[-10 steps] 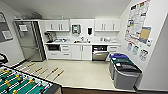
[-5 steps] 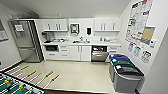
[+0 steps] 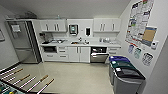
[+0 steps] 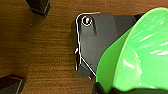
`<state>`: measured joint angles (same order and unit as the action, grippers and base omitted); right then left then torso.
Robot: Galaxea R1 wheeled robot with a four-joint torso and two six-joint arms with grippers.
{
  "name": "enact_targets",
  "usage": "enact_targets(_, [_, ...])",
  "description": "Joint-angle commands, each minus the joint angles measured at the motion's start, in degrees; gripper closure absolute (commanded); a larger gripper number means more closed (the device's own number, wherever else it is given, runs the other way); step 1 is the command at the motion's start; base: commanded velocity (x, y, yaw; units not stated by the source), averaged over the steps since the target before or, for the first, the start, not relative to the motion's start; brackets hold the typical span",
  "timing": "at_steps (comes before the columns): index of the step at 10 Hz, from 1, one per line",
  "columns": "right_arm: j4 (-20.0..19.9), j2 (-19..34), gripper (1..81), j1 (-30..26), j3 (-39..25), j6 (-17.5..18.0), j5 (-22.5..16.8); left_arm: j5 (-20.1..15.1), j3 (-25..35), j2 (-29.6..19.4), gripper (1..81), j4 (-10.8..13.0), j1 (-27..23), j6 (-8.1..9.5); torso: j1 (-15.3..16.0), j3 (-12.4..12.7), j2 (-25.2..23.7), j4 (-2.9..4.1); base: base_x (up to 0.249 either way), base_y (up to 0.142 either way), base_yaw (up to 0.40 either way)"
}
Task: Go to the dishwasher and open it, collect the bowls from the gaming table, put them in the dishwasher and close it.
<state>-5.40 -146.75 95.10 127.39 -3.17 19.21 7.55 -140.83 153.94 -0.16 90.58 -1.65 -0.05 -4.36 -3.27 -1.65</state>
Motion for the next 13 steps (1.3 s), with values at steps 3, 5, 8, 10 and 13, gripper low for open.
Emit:
enact_targets(3, [1.1, 2.0, 81.1, -2.0, -0.4, -0.1, -2.5, -2.9, -0.1, -1.7, 81.1, 0.0, -2.2, -0.20, 0.1, 0.0, 0.0, 0.00, 0.171, -0.062, 0.000])
enact_targets(5, [1.2, 1.9, 81.1, -2.1, -0.3, -0.1, -2.5, -2.9, -0.1, -1.7, 81.1, 0.0, -2.2, -0.20, 0.1, 0.0, 0.0, 0.00, 0.172, 0.000, 0.000])
enact_targets(8, [1.2, 1.8, 81.1, -2.1, -0.1, -0.1, -2.6, -2.9, -0.1, -1.7, 81.1, 0.0, -2.2, -0.20, 0.1, 0.0, 0.0, 0.00, 0.164, 0.000, 0.000])
enact_targets(10, [1.2, 1.7, 81.1, -2.1, -0.1, -0.1, -2.6, -2.9, -0.1, -1.6, 81.1, -0.1, -2.2, -0.20, 0.1, 0.0, 0.0, 0.00, 0.164, 0.000, 0.000])
enact_targets(13, [1.2, 1.7, 81.1, -2.1, -0.1, -0.1, -2.8, -2.9, -0.1, -1.6, 81.1, -0.1, -2.2, -0.20, 0.1, 0.0, 0.0, 0.00, 0.164, 0.000, 0.000])
